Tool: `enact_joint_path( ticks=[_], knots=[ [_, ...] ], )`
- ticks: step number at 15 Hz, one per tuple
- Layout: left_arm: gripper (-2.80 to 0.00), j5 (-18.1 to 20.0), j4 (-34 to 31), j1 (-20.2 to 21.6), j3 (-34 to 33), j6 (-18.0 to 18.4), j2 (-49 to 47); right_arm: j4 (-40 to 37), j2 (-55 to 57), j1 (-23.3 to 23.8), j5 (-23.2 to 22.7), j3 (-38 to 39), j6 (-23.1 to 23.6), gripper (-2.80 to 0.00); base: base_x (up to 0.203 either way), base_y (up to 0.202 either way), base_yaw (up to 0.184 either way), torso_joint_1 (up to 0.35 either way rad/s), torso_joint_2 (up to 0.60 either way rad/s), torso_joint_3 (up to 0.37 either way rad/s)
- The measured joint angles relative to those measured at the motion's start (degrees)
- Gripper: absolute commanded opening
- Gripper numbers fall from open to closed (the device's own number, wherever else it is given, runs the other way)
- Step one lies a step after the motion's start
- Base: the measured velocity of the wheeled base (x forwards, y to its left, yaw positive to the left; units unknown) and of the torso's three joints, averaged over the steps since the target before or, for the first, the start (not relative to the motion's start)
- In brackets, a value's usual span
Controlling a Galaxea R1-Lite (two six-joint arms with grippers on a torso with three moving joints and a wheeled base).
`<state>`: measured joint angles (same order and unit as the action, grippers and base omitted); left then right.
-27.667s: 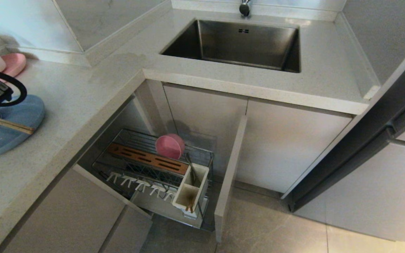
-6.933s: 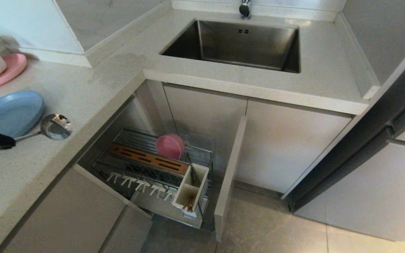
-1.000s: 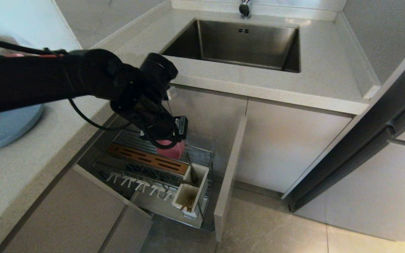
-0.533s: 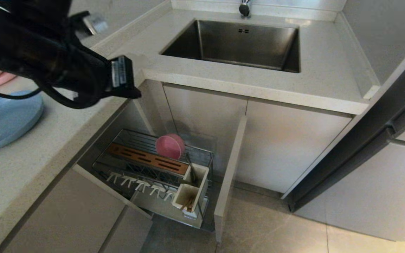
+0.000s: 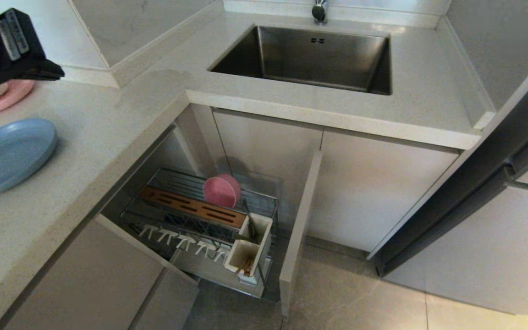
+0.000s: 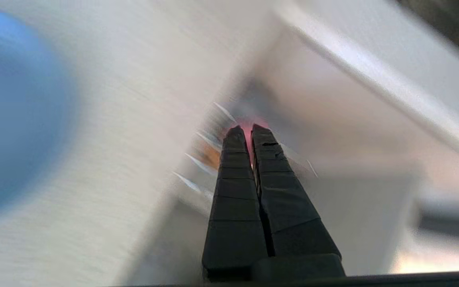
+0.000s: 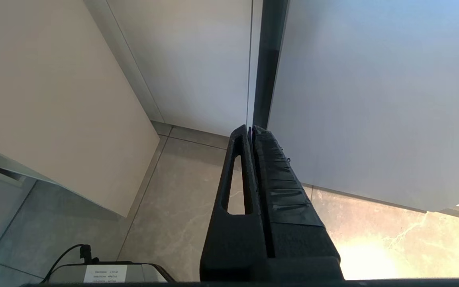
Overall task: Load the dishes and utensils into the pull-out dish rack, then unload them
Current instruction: Pick up the plate and place it in the cupboard
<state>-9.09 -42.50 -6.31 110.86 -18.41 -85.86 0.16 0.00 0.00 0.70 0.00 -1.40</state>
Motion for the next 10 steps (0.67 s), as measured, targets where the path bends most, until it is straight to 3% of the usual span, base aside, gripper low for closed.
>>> enact_joint_path(
  ticks=[3, 5, 9, 10],
  knots=[
    [-2.8, -6.44, 4.89, 6.06, 0.11, 0.09, -1.84, 0.0, 0.0, 0.0, 0.01, 0.0, 0.0, -2.8, 0.0, 0.0, 0.0, 0.0, 0.0, 0.0],
    [-2.8, -13.11, 7.65, 7.88, 0.3, 0.02, -4.24, 0.0, 0.0, 0.0, 0.01, 0.0, 0.0, -2.8, 0.0, 0.0, 0.0, 0.0, 0.0, 0.0],
    [-2.8, -21.2, 11.22, 9.63, 0.63, 0.46, -10.02, 0.0, 0.0, 0.0, -0.01, 0.0, 0.0, -2.8, 0.0, 0.0, 0.0, 0.0, 0.0, 0.0],
    [0.0, -22.51, 11.71, 9.83, 0.66, 0.69, -11.72, 0.0, 0.0, 0.0, 0.01, 0.0, 0.0, -2.8, 0.0, 0.0, 0.0, 0.0, 0.0, 0.0]
  ],
)
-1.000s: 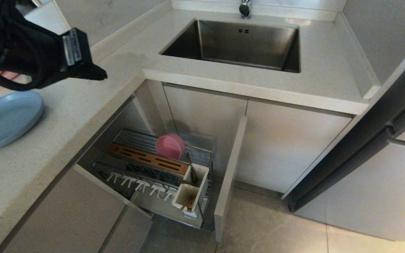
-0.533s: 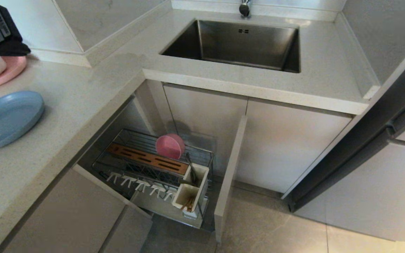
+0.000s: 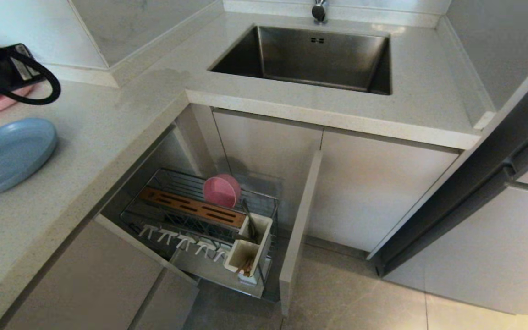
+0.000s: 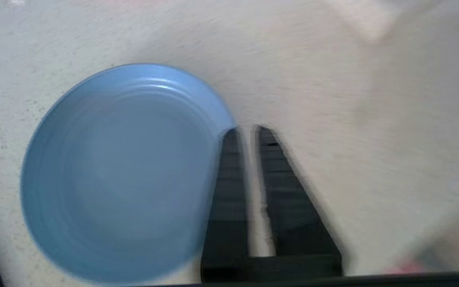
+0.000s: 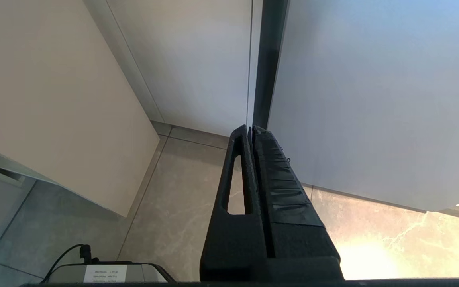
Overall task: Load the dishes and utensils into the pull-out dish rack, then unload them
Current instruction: Pick up the plate and place it in the cupboard
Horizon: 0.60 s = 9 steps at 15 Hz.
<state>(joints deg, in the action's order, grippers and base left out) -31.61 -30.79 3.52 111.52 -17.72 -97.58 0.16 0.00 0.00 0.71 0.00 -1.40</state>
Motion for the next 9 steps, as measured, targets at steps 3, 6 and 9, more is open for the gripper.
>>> enact_joint_path(
  ticks=[3, 6, 9],
  knots=[
    [0.0, -4.03, 0.54, 0.2, 0.02, 1.04, -3.83, 0.0, 0.0, 0.0, 0.0, 0.0, 0.0, -2.8, 0.0, 0.0, 0.0, 0.0, 0.0, 0.0],
    [0.0, -4.44, 0.85, 0.45, 0.09, 1.27, -6.71, 0.0, 0.0, 0.0, 0.0, 0.0, 0.02, -2.8, 0.0, 0.0, 0.0, 0.0, 0.0, 0.0],
    [0.0, -4.46, 2.96, 2.04, 0.11, 2.73, -8.93, 0.0, 0.0, 0.0, -0.02, 0.0, 0.0, -2.8, 0.0, 0.0, 0.0, 0.0, 0.0, 0.0]
  ],
)
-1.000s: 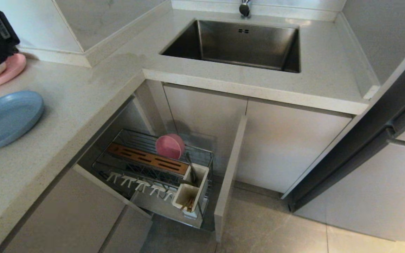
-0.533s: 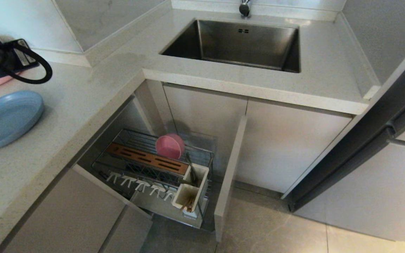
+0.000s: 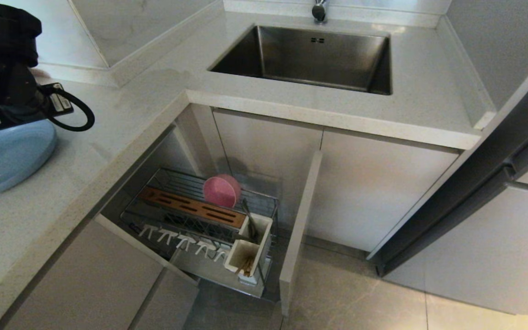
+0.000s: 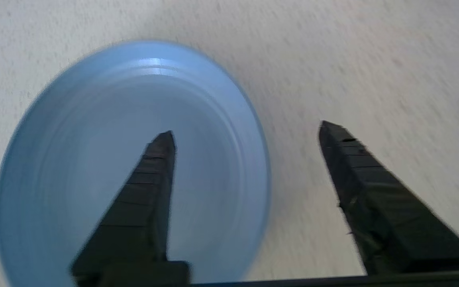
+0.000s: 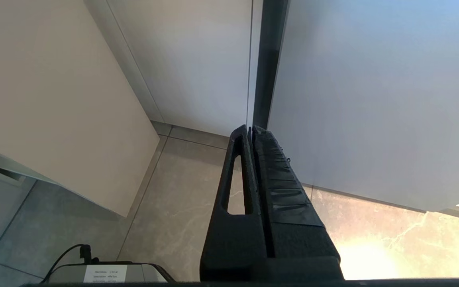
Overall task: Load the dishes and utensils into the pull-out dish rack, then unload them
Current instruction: Pick up the plate and place it in the cupboard
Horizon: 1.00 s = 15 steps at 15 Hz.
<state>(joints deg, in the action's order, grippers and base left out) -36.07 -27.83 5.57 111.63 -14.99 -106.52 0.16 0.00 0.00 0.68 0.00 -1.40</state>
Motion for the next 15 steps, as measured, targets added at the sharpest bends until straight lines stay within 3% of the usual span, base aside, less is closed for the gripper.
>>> enact_joint_path(
  ticks=[15],
  knots=[
    [0.0, 0.83, 2.81, 1.41, 0.02, 0.56, -5.48, 0.0, 0.0, 0.0, 0.02, 0.0, 0.0, -2.8, 0.0, 0.0, 0.0, 0.0, 0.0, 0.0]
  ],
)
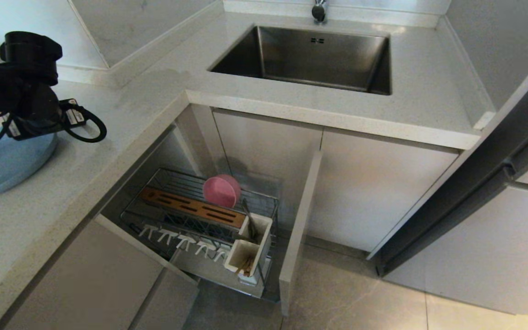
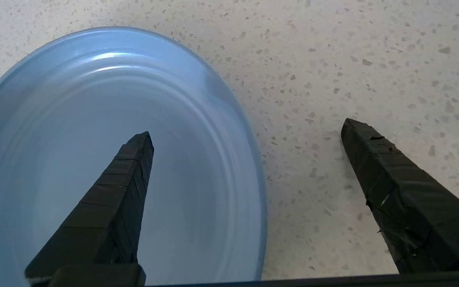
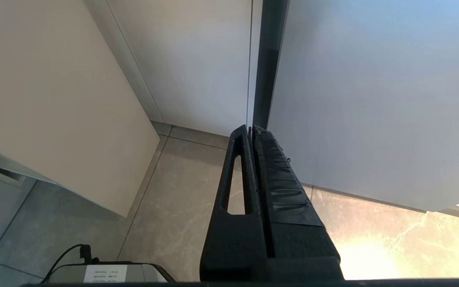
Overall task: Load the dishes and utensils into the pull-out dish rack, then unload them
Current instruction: Pick up the plate and place it in the cupboard
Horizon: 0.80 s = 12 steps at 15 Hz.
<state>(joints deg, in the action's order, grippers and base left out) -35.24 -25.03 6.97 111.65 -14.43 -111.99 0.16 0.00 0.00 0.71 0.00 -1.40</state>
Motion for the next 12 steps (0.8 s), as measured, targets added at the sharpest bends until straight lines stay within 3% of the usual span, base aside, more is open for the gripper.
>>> enact_joint_path(
  ticks=[12],
  knots=[
    [0.0, 0.13, -0.4, 1.32, -0.11, -0.44, -0.16, 0.0, 0.0, 0.0, -0.02, 0.0, 0.0, -2.8, 0.0, 0.0, 0.0, 0.0, 0.0, 0.0]
  ],
)
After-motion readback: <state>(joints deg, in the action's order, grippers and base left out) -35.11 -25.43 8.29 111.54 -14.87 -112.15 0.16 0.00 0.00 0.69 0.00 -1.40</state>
